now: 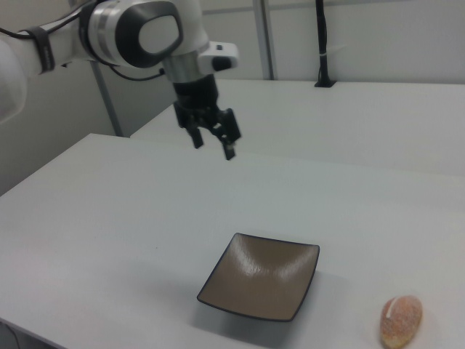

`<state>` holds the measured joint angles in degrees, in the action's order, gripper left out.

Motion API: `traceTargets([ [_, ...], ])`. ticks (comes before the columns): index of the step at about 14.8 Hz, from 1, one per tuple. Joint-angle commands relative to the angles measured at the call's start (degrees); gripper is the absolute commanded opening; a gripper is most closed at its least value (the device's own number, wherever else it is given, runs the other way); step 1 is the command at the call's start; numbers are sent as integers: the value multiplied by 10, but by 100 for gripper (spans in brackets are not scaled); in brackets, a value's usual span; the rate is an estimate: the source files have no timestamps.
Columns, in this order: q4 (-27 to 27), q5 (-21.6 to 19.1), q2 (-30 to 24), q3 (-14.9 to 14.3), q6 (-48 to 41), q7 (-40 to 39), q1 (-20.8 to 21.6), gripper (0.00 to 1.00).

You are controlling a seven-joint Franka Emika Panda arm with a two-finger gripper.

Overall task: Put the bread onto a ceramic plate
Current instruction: 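Move the open gripper over the orange bread roll and lower it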

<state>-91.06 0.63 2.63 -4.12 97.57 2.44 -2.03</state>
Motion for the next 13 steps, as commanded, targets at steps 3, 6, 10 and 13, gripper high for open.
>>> traceTargets([
  [3, -38, 38, 18, -48, 101, -69, -53, 100],
  [6, -38, 72, 75, -48, 206, -110, -114, 100],
  [10, -38, 123, 171, -49, 334, -183, -188, 100],
  [13, -38, 159, 248, -48, 402, -181, -194, 100],
])
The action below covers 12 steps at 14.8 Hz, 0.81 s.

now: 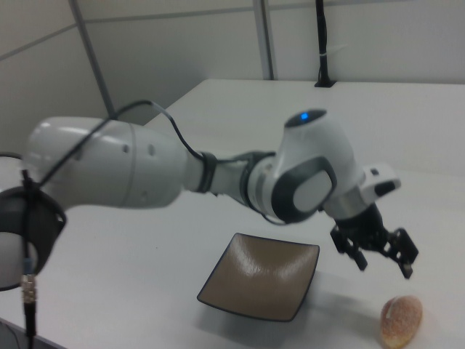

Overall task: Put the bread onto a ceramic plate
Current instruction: 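Close the gripper around the bread roll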

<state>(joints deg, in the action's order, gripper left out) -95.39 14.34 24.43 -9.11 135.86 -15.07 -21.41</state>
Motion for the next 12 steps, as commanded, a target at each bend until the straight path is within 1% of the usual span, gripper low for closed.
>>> traceTargets([
  [1, 6, 33, 39, 1, 19, -5, 0, 100],
  [4, 6, 73, 69, 1, 26, -5, -18, 100],
  [6, 5, 75, 77, 1, 27, -5, -18, 100],
  [7, 5, 75, 79, 1, 27, 0, -18, 56],
  [8, 5, 74, 79, 1, 27, 0, -19, 37],
  [9, 5, 74, 78, 1, 27, 0, -20, 31],
  [12, 7, 70, 75, 1, 27, 2, -21, 31],
])
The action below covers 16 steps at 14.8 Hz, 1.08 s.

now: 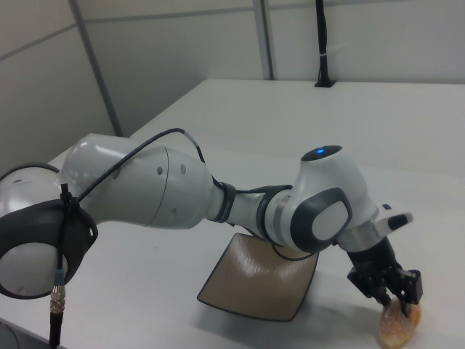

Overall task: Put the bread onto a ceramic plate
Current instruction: 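Close the gripper around the bread roll, then lift the bread roll and carry it over the brown square plate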

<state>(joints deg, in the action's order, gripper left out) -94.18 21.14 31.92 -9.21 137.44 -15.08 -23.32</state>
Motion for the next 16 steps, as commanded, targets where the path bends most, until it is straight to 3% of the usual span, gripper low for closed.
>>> traceTargets([
  [1, -3, -5, -8, 2, 12, 4, -2, 31],
  [5, -17, -87, -109, 16, -13, 4, 2, 31],
  [9, -35, -118, -186, 66, -137, 5, 13, 31],
  [11, -77, -126, -221, 80, -187, 5, 25, 32],
  [15, -122, -149, -208, 88, -202, 22, 79, 35],
  [16, -129, -148, -197, 89, -197, 49, 93, 41],
])
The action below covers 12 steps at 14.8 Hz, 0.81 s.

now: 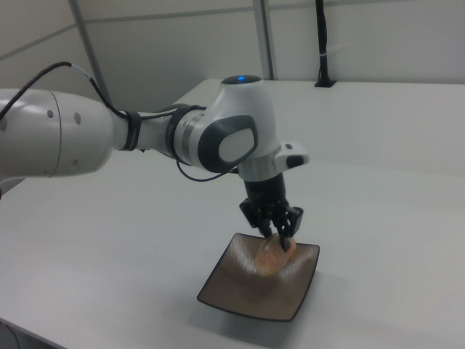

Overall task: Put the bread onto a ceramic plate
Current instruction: 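Lift the bread roll and carry it over the brown square plate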

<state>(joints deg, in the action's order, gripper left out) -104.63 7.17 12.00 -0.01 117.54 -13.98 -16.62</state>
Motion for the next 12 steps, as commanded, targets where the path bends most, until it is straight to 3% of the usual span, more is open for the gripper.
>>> traceTargets([
  [1, -25, -8, 12, -3, 1, 43, 29, 44],
  [3, -32, -1, 13, -3, 1, 43, 28, 100],
  [9, -10, -6, 1, -3, -6, 47, 27, 100],
  [12, 18, -8, -21, -3, -9, 122, 27, 100],
])
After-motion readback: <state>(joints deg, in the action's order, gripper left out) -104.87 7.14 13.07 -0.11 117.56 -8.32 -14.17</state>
